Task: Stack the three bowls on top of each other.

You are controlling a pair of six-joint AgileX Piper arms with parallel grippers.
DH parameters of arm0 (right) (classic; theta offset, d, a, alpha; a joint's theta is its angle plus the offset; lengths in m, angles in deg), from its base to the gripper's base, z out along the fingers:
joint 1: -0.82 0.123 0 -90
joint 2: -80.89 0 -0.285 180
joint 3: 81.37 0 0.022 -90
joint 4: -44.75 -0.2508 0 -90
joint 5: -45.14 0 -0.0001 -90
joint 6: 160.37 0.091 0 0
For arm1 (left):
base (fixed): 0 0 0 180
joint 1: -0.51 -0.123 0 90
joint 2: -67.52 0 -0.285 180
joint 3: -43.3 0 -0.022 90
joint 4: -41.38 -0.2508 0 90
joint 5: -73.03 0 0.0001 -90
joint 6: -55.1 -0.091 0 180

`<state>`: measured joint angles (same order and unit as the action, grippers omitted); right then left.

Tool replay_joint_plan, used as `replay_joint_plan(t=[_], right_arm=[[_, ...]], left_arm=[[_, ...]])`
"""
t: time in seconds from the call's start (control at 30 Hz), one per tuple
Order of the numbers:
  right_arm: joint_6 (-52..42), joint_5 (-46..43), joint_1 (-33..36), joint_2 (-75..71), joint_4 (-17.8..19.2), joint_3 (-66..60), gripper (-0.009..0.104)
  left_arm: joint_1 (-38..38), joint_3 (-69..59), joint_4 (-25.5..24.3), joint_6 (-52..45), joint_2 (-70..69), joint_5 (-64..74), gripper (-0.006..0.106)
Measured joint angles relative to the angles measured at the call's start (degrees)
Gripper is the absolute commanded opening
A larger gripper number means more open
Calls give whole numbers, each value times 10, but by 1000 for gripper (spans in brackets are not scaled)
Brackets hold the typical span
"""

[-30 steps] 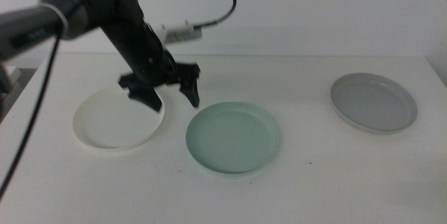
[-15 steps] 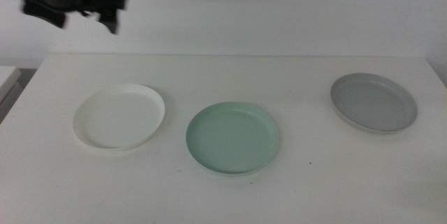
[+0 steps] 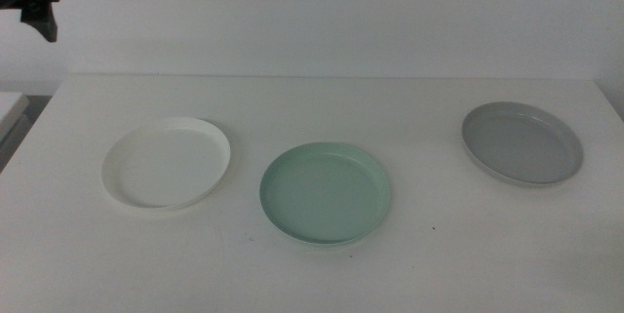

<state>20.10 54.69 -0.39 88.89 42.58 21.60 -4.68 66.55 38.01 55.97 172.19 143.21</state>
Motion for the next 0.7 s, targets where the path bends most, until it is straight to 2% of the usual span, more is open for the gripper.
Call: replay_joint_plan(t=[0.43,0.7], right_arm=[[0,0,0,0,0,0,93],[0,0,0,0,0,0,93]], left_arm=[[-15,0,27,-36,41,0,94],[-15,0,43,-48,118,-11,94]])
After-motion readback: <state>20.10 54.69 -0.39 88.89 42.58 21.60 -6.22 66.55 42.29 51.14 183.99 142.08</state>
